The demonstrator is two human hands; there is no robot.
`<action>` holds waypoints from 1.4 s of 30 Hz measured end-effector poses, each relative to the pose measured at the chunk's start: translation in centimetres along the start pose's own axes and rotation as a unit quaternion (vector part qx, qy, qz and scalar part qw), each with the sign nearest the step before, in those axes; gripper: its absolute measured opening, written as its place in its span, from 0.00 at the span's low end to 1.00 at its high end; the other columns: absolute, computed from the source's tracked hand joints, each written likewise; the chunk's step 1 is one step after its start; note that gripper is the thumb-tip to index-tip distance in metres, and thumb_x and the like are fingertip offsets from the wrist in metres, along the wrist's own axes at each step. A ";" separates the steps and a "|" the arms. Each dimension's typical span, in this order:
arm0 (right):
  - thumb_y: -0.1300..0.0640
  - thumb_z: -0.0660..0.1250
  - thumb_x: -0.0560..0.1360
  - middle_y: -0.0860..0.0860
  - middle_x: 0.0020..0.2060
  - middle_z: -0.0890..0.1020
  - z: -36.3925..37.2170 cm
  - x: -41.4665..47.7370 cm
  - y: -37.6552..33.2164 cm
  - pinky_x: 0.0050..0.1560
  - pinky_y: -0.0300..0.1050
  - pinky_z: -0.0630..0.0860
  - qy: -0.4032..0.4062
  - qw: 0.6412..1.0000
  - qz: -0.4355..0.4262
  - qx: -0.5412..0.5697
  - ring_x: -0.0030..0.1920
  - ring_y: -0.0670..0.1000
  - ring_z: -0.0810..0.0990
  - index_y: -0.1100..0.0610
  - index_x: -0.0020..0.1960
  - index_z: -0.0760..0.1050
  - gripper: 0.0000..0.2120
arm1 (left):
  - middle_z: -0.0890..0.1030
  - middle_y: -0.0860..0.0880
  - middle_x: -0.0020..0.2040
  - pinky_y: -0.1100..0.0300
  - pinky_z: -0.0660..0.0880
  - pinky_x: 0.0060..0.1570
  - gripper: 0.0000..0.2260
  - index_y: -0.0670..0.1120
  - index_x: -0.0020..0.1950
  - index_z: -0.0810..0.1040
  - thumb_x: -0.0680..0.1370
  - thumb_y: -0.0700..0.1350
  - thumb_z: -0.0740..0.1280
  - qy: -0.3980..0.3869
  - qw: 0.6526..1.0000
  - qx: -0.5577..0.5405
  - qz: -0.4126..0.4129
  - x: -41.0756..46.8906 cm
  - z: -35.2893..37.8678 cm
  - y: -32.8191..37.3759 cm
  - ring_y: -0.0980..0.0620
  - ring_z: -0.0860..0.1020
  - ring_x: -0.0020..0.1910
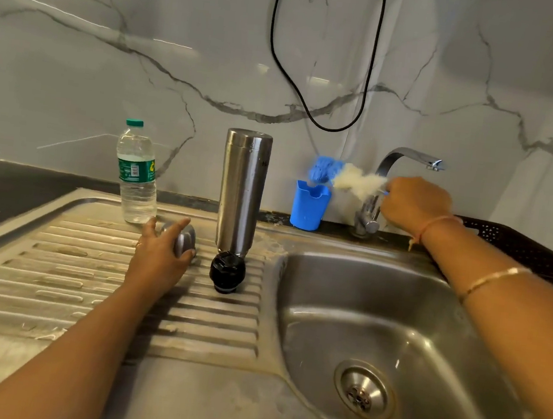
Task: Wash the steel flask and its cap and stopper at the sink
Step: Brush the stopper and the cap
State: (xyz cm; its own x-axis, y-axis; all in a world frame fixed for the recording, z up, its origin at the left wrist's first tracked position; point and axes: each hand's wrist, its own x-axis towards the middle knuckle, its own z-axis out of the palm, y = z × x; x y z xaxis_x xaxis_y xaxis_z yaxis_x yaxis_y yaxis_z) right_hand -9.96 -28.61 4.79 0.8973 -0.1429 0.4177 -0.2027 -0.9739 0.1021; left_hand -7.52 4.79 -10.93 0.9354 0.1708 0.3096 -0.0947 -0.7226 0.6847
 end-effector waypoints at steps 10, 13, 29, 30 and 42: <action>0.60 0.59 0.77 0.51 0.31 0.67 -2.0 2.7 -3.6 0.41 0.45 0.67 -0.064 0.977 -0.096 -0.181 0.40 0.55 0.71 0.57 0.44 0.69 0.04 | 0.65 0.43 0.71 0.46 0.69 0.64 0.21 0.50 0.69 0.71 0.76 0.45 0.69 0.010 1.000 -0.011 0.003 0.2 0.2 -0.1 0.41 0.69 0.65; 0.59 0.59 0.78 0.52 0.32 0.69 -1.6 2.8 -3.3 0.41 0.46 0.69 -0.045 0.982 -0.076 -0.168 0.41 0.54 0.72 0.58 0.48 0.73 0.05 | 0.65 0.42 0.70 0.46 0.70 0.62 0.20 0.50 0.67 0.72 0.75 0.44 0.69 0.012 1.000 -0.022 -0.008 0.0 -0.1 0.0 0.40 0.70 0.64; 0.59 0.57 0.79 0.57 0.43 0.77 -1.9 -1.4 1.3 0.40 0.44 0.67 0.018 1.000 0.021 0.008 0.39 0.54 0.72 0.61 0.52 0.76 0.10 | 0.63 0.38 0.66 0.45 0.69 0.62 0.31 0.45 0.69 0.64 0.71 0.46 0.75 0.000 0.999 -0.021 -0.045 -0.8 -1.3 0.9 0.36 0.72 0.59; 0.59 0.57 0.79 0.56 0.42 0.76 -2.0 -1.5 1.3 0.40 0.44 0.67 0.018 0.999 0.020 0.021 0.39 0.55 0.72 0.62 0.51 0.76 0.10 | 0.63 0.38 0.66 0.45 0.69 0.62 0.32 0.45 0.69 0.64 0.70 0.47 0.75 0.005 0.999 -0.015 -0.052 -0.9 -1.4 0.8 0.36 0.71 0.59; 0.57 0.59 0.78 0.59 0.52 0.79 0.3 -4.9 1.4 0.47 0.48 0.73 -0.037 0.987 0.093 0.123 0.53 0.59 0.78 0.62 0.55 0.76 0.12 | 0.73 0.35 0.62 0.43 0.72 0.55 0.32 0.44 0.66 0.68 0.70 0.62 0.69 0.070 0.977 0.111 -0.169 -2.0 -4.2 0.1 0.34 0.71 0.60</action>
State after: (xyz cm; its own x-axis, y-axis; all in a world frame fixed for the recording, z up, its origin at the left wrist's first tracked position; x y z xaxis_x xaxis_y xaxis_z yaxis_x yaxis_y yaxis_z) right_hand -14.54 -29.31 2.57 0.8815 -0.3268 0.3409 -0.2732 -0.9417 -0.1963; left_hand -10.85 7.13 -8.71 0.8433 0.5033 0.1885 0.3025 -0.7344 0.6075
